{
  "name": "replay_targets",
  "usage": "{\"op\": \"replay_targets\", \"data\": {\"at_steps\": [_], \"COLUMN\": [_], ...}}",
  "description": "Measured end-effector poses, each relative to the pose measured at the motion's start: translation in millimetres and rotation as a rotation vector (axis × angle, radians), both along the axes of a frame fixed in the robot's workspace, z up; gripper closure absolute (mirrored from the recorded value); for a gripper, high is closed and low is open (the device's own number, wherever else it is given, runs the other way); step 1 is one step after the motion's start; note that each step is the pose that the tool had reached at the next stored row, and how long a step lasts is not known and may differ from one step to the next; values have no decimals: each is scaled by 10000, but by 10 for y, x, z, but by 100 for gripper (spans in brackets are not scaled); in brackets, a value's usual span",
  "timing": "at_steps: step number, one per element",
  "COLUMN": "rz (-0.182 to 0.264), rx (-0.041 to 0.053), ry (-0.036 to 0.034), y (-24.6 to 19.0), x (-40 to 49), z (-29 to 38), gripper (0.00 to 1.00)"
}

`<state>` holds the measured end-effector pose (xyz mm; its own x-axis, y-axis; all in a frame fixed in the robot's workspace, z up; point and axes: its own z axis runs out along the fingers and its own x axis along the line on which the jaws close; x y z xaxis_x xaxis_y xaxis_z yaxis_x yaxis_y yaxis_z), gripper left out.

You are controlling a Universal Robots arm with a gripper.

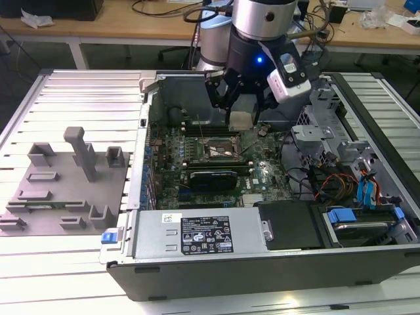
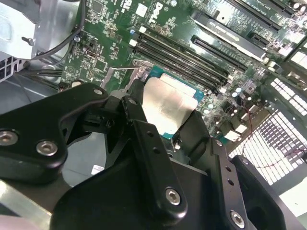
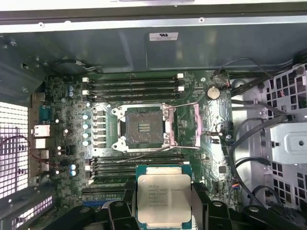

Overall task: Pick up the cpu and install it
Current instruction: 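Pick up the cpu and move it towards the insertion slot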

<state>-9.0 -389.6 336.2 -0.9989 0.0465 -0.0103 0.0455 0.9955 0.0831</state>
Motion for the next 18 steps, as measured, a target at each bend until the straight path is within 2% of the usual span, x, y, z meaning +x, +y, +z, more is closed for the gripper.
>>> {"op": "replay_targets", "data": {"at_steps": [5, 13, 18], "rz": [51, 132, 164], "rx": [1, 2, 2], "ry": [-10, -20, -20], "y": [5, 15, 41], "x": [-3, -14, -17], "z": [-115, -253, -352], "gripper": [46, 46, 46]}}
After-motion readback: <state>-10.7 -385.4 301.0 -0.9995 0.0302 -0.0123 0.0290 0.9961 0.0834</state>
